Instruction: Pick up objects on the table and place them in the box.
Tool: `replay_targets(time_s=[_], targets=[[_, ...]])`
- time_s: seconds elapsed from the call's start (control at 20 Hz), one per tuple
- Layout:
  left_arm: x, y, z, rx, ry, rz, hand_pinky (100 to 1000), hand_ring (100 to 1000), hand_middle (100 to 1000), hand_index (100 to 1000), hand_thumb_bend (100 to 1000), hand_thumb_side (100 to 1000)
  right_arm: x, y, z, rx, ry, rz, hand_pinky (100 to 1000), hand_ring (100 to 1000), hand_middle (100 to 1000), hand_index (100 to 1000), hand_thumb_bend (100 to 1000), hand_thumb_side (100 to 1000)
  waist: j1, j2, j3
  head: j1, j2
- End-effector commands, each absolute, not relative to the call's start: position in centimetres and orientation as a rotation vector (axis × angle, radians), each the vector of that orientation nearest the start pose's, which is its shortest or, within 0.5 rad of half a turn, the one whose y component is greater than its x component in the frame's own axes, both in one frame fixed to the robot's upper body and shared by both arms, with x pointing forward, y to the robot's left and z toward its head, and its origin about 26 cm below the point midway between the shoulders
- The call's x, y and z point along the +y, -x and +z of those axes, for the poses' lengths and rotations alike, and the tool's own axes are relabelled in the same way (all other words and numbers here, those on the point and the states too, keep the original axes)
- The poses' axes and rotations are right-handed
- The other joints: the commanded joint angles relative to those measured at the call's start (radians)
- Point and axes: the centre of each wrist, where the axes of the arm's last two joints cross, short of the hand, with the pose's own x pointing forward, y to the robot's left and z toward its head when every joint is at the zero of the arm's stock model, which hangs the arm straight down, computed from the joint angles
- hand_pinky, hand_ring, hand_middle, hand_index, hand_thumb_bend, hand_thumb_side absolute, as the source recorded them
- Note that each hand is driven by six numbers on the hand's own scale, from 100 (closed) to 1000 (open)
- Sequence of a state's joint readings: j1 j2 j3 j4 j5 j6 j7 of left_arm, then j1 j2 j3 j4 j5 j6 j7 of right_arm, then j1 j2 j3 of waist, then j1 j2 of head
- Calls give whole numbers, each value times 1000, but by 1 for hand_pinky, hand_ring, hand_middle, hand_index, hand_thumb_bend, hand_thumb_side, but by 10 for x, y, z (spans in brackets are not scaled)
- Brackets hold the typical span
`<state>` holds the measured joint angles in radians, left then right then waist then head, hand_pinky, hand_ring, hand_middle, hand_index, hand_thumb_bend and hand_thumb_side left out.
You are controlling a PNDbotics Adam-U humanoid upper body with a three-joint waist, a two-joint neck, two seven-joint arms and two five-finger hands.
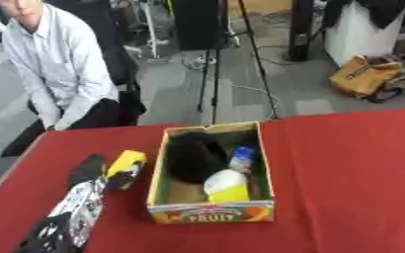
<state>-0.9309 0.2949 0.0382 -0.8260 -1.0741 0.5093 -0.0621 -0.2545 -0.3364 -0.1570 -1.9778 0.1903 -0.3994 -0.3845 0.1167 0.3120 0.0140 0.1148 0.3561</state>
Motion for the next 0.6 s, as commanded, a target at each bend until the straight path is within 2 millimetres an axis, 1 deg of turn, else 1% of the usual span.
replay_targets(time_s=[0.05, 0.3, 0.35, 0.6], targets=[[276, -488, 172, -1054, -1268, -675, 1000, 1000, 1000, 1000, 593, 992, -304, -293, 205, 3410, -760, 3, 908, 883, 750, 761, 100, 1000, -9, -14, 0, 3, -10], [277, -489, 166, -1040, -1214, -689, 1000, 1000, 1000, 1000, 598, 1000, -303, -293, 205, 3410, -747, 2, 909, 883, 749, 766, 100, 1000, -12, -10, -2, 5, -10], [277, -489, 165, -1037, -1204, -693, 1000, 1000, 1000, 1000, 613, 1000, -303, -293, 205, 3410, -745, 1, 909, 884, 749, 768, 100, 1000, -12, -10, -3, 6, -11], [280, -490, 162, -1006, -1149, -718, 1000, 1000, 1000, 1000, 624, 1000, -302, -293, 206, 3413, -733, -3, 910, 884, 748, 767, 100, 1000, -12, -7, -6, 10, -11]])
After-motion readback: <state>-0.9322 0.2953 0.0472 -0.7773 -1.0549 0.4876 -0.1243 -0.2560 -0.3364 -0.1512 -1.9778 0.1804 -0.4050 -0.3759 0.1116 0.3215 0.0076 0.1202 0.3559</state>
